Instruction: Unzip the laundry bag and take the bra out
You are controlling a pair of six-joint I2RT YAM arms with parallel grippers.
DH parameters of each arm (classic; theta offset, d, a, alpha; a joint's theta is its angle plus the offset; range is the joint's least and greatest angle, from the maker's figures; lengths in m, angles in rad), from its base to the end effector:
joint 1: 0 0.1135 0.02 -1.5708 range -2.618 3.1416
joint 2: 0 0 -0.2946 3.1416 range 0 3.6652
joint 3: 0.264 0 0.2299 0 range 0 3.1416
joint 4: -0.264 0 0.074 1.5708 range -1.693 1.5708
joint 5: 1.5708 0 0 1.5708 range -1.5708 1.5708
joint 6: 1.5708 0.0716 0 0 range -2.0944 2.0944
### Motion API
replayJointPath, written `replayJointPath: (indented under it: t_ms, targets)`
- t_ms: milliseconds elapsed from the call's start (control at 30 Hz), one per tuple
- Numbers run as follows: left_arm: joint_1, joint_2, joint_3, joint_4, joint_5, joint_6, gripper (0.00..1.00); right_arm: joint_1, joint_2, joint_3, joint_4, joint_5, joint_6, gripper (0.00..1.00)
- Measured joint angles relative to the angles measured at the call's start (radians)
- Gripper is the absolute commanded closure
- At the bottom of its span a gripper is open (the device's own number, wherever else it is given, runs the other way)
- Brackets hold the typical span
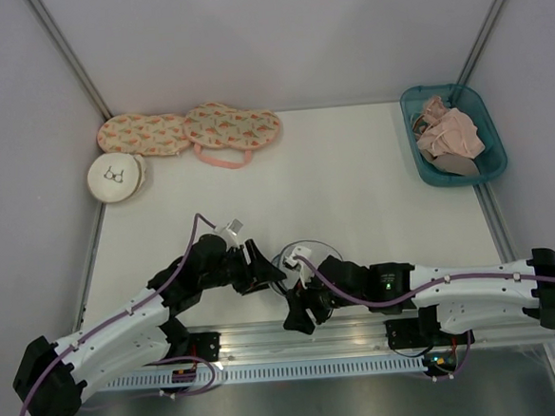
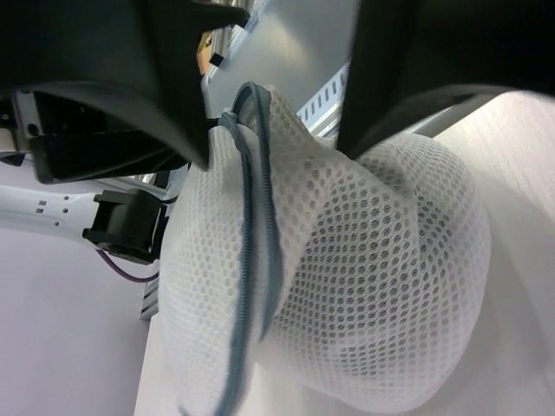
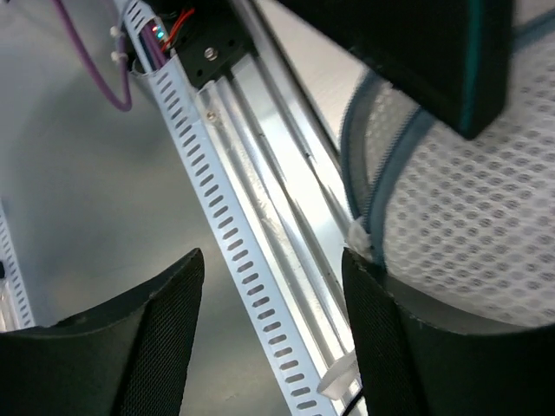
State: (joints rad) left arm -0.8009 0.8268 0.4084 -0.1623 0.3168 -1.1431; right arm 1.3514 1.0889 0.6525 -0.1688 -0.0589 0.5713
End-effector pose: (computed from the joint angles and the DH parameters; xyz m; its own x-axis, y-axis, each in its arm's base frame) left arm 0.0998 -0.1350 0.2170 -0.9442 -0.2683 -0.1913 0.0107 0.5552 -0.8317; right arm 0.0459 0.2250 0.2523 -0.6367 -0.3752 -0.6737 -0.7615 0.4433 0.4729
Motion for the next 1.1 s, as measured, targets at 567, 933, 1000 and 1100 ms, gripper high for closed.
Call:
replayJointPath:
  t_ms: [567,933,1000,1100]
  targets:
    - [0.001,-0.133,0.018,-0.117,-0.111,0.011,0.13,0.045,-0.274,0.009,-0.096,0.258,0.031,0.16]
    - [0.001,-0.286,0.082,-0.307,-0.255,0.039,0.11,0.004,-0.230,0.058,-0.607,0.919,0.433,0.17]
    - [0.001,-0.285,0.082,-0.325,-0.259,0.039,0.11,-0.004,-0.252,0.026,-0.612,0.956,0.470,0.22]
    - [0.001,-0.286,0.082,-0.339,-0.261,0.038,0.11,-0.018,-0.325,-0.051,-0.585,0.962,0.487,0.29]
